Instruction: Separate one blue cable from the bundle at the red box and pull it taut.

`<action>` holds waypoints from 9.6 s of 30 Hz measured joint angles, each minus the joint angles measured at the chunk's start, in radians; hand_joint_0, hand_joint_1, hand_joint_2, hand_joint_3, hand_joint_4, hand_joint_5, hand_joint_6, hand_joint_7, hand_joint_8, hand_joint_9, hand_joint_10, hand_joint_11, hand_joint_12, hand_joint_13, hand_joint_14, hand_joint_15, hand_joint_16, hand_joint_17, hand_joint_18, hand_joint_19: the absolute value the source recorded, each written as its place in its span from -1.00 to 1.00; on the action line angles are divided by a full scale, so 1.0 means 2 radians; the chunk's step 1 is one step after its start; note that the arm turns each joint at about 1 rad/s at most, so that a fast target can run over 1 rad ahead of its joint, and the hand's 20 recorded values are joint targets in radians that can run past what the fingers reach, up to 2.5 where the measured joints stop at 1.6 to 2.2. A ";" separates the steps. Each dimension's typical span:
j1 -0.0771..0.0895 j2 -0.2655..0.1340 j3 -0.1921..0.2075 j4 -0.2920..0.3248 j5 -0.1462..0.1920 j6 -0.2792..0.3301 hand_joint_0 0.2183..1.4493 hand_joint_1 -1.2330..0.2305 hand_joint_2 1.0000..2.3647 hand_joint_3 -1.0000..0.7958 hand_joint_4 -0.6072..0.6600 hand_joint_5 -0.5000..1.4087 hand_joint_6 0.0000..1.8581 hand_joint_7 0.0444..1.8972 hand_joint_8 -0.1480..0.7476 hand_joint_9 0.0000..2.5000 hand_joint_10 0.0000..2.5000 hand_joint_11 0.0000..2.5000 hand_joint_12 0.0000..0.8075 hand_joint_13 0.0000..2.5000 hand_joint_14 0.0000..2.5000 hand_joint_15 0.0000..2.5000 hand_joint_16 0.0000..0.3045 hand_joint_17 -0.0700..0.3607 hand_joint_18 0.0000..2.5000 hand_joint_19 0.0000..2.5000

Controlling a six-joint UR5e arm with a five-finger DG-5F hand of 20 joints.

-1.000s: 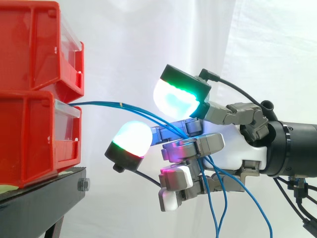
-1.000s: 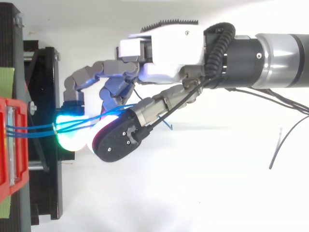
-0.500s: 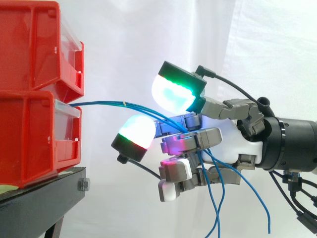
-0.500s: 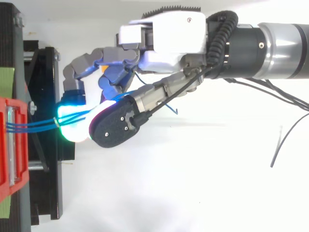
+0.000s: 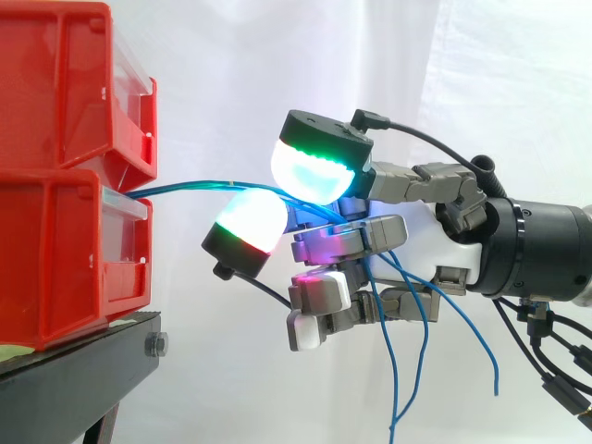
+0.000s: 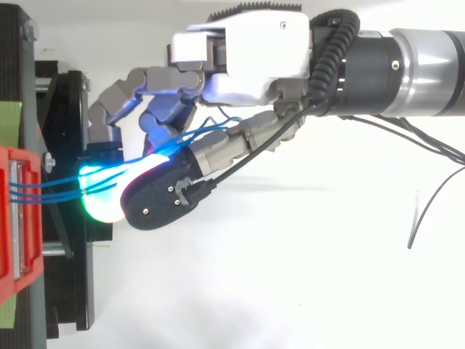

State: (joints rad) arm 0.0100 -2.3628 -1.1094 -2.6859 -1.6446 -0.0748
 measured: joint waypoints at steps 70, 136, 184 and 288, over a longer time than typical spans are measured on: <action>0.009 -0.001 0.010 -0.045 0.007 -0.031 -0.13 -0.51 -0.99 -0.37 0.07 -0.69 0.02 -0.03 0.01 -0.26 0.04 0.10 -0.03 -0.04 -0.98 -0.17 -0.71 -0.21 -0.21 -0.44; 0.011 0.000 0.011 -0.034 0.018 -0.056 -0.64 -0.39 -1.00 -0.44 0.11 -0.62 0.00 -0.02 0.18 -0.18 -0.66 0.19 0.17 -0.37 -0.98 -0.40 -0.60 -0.03 -0.48 -0.58; 0.011 -0.001 0.009 -0.037 0.018 -0.116 -0.49 0.18 -1.00 -0.44 0.14 -0.64 -0.05 0.06 0.03 -0.03 -0.78 0.40 0.09 -0.17 -0.98 -0.23 -0.66 -0.13 -0.37 -0.39; 0.006 0.000 0.025 -0.028 0.067 -0.158 -0.13 -0.53 -0.99 -0.32 0.05 -0.67 0.02 0.01 0.09 -0.63 1.00 0.16 -0.05 -0.34 1.00 0.07 -0.72 -0.23 -0.05 0.12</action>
State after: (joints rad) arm 0.0228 -2.3633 -1.0585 -2.7409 -1.5098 -0.3905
